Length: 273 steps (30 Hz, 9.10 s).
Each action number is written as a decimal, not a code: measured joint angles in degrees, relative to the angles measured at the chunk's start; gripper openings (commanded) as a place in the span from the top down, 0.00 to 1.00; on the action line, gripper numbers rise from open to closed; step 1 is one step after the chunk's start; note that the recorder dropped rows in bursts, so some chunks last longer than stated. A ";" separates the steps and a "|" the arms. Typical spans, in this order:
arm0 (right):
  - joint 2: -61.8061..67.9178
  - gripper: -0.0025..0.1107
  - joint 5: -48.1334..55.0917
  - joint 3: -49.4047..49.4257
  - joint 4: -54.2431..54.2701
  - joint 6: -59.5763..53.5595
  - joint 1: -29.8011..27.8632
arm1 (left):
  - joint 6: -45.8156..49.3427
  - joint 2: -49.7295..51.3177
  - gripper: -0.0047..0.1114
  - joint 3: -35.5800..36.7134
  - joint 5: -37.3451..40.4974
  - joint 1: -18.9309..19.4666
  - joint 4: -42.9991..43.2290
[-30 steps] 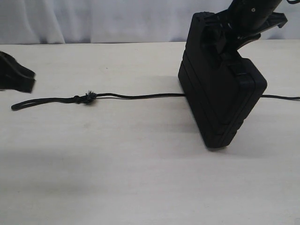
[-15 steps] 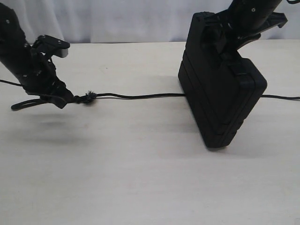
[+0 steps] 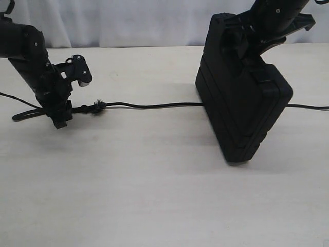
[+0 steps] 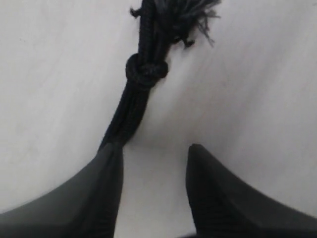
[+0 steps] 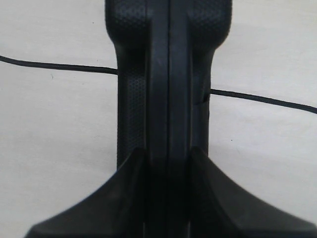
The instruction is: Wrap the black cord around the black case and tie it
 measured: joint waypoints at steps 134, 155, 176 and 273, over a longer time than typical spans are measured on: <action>0.00 0.94 0.00 0.00 0.00 -0.22 -0.03 | 26.91 5.26 0.46 -15.27 10.29 -18.94 -14.78; 0.00 0.94 0.00 0.00 0.10 -0.22 -0.13 | 39.19 9.55 0.46 -15.27 3.51 -21.79 1.59; 0.00 0.94 0.00 0.00 0.10 -0.22 -0.13 | 15.82 10.75 0.96 -15.56 8.12 -21.79 0.52; 0.00 0.94 0.00 0.00 0.10 -0.22 -0.13 | 1.79 0.29 0.96 -15.56 -23.47 -27.74 -33.39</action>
